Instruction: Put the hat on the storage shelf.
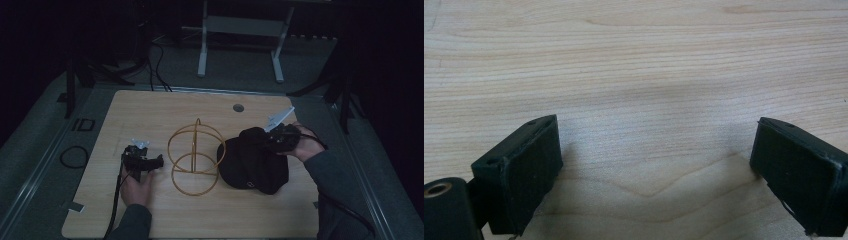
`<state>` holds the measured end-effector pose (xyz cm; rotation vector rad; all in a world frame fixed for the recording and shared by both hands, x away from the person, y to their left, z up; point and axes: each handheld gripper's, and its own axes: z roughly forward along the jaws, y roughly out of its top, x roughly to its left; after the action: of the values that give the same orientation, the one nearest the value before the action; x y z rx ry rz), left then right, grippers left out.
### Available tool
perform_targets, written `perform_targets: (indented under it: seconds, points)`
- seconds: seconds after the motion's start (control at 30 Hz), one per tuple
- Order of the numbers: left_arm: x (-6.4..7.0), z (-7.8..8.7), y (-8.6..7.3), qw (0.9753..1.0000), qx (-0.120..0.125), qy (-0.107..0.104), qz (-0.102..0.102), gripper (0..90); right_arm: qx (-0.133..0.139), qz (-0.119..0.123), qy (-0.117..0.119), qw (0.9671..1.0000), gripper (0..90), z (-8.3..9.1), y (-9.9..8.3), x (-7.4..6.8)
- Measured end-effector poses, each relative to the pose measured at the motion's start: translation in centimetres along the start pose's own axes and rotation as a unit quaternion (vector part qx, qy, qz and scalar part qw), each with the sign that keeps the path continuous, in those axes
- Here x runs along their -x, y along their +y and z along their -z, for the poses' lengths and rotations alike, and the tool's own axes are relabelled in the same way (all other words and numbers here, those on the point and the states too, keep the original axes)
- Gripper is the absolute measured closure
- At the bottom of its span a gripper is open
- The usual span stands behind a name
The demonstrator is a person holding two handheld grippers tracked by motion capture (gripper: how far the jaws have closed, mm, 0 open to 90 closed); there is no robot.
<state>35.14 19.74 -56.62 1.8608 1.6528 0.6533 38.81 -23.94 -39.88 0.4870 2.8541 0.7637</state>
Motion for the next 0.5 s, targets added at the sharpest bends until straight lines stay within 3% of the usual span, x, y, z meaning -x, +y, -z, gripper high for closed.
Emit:
perform_targets:
  seconds: [0.5]
  points:
    - [0.0,0.0,0.0,1.0000,0.000,0.000,0.000,6.0,0.021,-0.006,-0.002,0.9998,86.5,1.9,0.0,0.4]
